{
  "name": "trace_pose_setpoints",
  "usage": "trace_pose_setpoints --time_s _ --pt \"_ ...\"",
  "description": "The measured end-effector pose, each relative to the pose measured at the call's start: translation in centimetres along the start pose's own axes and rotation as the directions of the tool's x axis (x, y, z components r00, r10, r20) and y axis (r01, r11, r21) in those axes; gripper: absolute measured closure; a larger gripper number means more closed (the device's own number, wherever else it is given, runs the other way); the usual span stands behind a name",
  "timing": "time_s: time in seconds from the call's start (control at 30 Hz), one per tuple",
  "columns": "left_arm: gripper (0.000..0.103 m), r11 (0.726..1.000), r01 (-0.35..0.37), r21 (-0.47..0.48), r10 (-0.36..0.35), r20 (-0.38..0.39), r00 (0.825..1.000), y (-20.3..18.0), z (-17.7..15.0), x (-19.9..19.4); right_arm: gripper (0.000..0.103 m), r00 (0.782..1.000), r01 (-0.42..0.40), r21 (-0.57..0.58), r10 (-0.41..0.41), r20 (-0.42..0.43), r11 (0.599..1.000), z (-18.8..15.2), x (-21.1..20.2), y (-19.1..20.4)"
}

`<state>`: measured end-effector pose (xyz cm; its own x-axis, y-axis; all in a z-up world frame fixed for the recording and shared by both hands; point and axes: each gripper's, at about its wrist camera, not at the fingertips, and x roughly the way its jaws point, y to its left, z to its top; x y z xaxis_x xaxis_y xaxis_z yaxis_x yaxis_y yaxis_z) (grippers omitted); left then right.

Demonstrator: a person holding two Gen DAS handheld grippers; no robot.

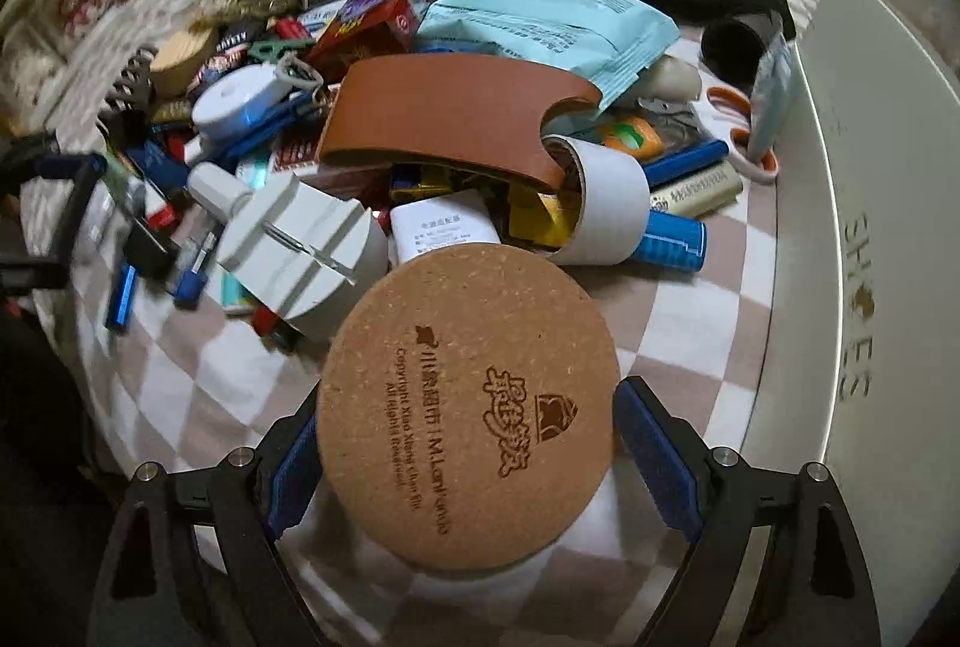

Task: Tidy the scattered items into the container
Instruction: 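Close the right gripper on the edge of the cork coaster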

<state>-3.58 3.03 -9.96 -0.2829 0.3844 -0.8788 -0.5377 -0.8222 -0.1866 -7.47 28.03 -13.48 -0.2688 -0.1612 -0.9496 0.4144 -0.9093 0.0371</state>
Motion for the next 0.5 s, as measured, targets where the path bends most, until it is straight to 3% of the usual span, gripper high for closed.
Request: trace_pose_setpoints --time_s 0.27,0.5 --pt "0.021 1.000 0.011 0.003 -0.011 0.006 1.000 -0.4 0.8 -0.1 0.013 0.999 -0.020 0.081 0.017 0.049 0.997 -0.9 -1.6 -0.4" --pt "0.021 0.999 0.032 0.009 -0.032 0.005 0.999 -0.9 1.0 -0.2 0.013 0.999 -0.035 0.081 0.032 0.029 0.996 -0.8 -1.4 -0.7"
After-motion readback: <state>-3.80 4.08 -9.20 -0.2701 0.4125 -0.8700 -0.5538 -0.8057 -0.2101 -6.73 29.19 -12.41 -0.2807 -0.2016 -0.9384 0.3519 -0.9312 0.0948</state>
